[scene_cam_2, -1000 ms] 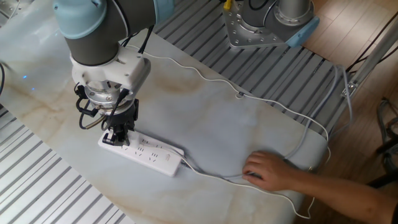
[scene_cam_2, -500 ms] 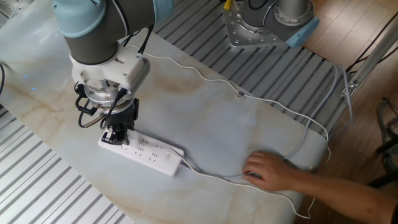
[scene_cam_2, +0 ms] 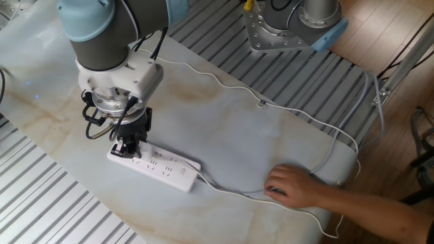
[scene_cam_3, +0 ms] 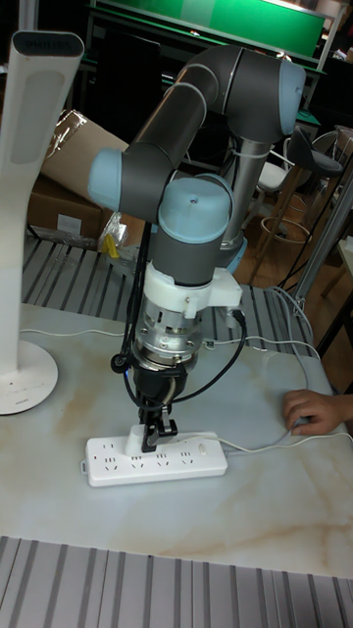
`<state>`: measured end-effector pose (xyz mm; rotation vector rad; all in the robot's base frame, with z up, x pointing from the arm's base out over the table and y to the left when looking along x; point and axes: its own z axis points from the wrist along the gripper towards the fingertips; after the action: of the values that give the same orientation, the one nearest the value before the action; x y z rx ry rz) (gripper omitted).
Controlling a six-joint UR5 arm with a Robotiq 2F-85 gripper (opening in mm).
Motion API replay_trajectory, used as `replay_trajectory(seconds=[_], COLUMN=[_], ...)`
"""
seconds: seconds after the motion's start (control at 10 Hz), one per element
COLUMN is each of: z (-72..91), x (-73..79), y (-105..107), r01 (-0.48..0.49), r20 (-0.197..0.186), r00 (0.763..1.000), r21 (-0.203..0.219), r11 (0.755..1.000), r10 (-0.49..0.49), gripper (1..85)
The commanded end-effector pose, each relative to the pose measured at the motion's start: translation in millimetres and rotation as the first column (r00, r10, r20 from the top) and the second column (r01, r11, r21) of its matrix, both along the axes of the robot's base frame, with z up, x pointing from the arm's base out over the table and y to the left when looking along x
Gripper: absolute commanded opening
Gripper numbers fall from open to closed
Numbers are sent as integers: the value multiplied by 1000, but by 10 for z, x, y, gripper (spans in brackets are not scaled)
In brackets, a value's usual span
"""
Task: Plug in the power cord of the desk lamp, turn on the socket, and light up the desk lamp
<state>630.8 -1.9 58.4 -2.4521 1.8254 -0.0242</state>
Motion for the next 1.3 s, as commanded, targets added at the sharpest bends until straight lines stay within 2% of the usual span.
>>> replay_trajectory(seconds=[0.0,0.3,0.8,1.2], z=[4,-6,-98,-171], x=[0,8,15,57], y=[9,16,95,115], r01=[19,25,35,26], r20=[1,2,1,17], r00=[1000,1000,999,999], r21=[12,16,55,70], r11=[1000,1000,998,997], r10=[-19,-26,-35,-28], gripper=[10,10,10,10])
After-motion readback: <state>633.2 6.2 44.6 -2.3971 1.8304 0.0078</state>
